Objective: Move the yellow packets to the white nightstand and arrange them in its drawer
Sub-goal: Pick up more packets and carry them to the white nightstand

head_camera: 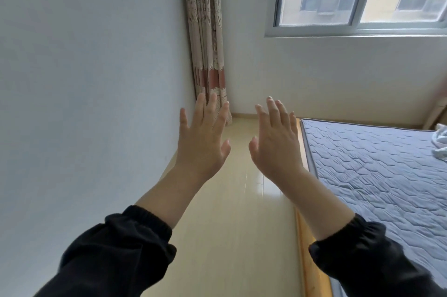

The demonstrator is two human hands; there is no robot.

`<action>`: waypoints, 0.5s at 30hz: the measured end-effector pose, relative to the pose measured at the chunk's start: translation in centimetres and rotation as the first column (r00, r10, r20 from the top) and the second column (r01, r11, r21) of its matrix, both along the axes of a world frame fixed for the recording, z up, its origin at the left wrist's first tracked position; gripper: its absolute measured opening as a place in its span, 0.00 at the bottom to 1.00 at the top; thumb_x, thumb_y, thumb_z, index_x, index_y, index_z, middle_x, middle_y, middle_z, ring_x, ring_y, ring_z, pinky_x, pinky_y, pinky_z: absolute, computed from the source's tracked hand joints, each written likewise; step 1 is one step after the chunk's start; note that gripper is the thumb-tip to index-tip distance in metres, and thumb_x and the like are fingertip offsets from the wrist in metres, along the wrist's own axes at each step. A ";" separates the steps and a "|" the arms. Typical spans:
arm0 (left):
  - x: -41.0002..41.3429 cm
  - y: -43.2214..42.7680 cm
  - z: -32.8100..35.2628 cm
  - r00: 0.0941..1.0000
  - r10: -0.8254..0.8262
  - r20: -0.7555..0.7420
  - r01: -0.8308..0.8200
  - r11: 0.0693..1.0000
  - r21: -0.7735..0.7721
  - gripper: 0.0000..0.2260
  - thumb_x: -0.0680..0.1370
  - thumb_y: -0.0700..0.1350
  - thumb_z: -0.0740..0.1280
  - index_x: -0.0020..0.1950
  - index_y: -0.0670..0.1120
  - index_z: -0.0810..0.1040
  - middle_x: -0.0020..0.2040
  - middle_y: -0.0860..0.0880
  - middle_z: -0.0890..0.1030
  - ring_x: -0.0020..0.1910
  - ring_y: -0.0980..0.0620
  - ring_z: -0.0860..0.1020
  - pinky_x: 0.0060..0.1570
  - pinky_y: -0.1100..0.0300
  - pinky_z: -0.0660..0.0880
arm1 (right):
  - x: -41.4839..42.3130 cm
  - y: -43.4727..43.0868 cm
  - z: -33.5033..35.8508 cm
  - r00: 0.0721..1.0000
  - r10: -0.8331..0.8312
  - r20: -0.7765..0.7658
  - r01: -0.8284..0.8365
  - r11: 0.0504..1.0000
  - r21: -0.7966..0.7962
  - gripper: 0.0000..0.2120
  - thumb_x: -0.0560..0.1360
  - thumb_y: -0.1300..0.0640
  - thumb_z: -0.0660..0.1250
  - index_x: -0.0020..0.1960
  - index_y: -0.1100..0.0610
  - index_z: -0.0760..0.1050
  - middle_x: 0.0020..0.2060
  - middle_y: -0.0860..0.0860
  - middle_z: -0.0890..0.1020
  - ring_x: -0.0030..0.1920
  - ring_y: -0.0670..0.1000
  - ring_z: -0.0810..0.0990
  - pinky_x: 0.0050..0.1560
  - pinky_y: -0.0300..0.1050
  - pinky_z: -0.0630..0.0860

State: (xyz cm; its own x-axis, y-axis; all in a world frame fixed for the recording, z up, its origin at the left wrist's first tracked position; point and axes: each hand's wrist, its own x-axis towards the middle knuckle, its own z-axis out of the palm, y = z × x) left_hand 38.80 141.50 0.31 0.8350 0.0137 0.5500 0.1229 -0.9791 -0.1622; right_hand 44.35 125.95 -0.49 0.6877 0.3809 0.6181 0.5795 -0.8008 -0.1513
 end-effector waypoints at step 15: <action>36.2 21.2 -1.9 0.972 -0.237 -0.009 0.237 0.972 0.002 0.34 0.74 0.55 0.64 0.76 0.47 0.54 0.77 0.42 0.59 0.76 0.40 0.55 0.68 0.34 0.57 | 33.3 20.1 -1.3 0.981 -0.188 0.054 0.192 0.978 -0.081 0.30 0.74 0.51 0.63 0.72 0.60 0.61 0.72 0.60 0.63 0.73 0.61 0.62 0.70 0.63 0.59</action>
